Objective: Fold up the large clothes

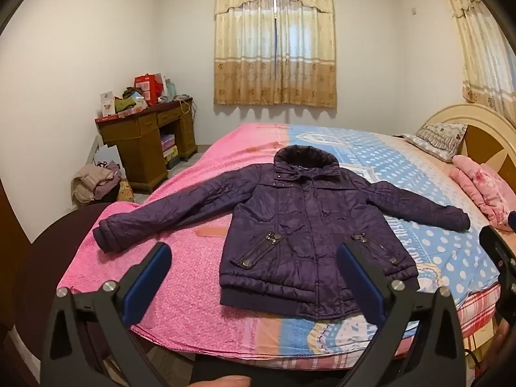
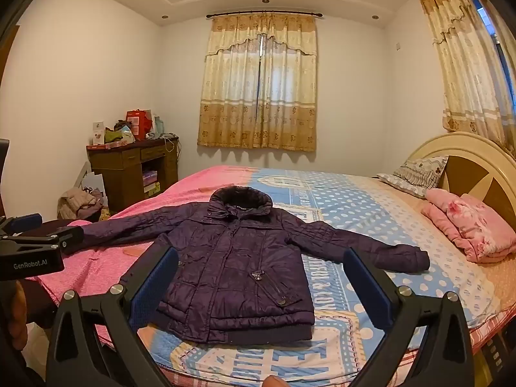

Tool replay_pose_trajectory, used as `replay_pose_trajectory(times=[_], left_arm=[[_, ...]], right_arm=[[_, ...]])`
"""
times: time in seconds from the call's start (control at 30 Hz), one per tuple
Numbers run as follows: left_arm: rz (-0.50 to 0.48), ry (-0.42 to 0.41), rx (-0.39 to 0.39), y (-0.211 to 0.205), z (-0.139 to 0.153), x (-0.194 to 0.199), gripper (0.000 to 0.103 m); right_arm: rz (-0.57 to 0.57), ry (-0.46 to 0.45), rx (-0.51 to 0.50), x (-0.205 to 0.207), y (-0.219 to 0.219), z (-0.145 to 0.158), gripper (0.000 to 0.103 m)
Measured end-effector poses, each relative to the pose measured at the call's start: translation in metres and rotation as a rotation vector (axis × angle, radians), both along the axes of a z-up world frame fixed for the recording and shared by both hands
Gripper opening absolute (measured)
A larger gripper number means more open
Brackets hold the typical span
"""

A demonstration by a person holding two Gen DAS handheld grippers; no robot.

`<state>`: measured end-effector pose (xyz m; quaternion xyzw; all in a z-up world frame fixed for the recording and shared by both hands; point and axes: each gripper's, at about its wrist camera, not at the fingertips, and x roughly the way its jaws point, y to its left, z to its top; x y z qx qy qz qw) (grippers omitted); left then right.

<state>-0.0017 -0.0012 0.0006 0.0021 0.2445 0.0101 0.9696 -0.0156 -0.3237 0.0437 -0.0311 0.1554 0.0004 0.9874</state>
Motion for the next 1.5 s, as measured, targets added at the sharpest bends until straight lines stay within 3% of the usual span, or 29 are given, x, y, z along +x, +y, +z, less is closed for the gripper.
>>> replay_pose_trajectory(times=[0.07, 1.5], left_arm=[[-0.002, 0.028, -0.019, 0.001, 0.0, 0.002, 0.103], [0.006, 0.025, -0.015, 0.002, -0.008, 0.003, 0.103]], right_arm=[[0.003, 0.0, -0.001, 0.001, 0.0, 0.0, 0.102], [0.002, 0.011, -0.003, 0.003, -0.001, -0.011, 0.102]])
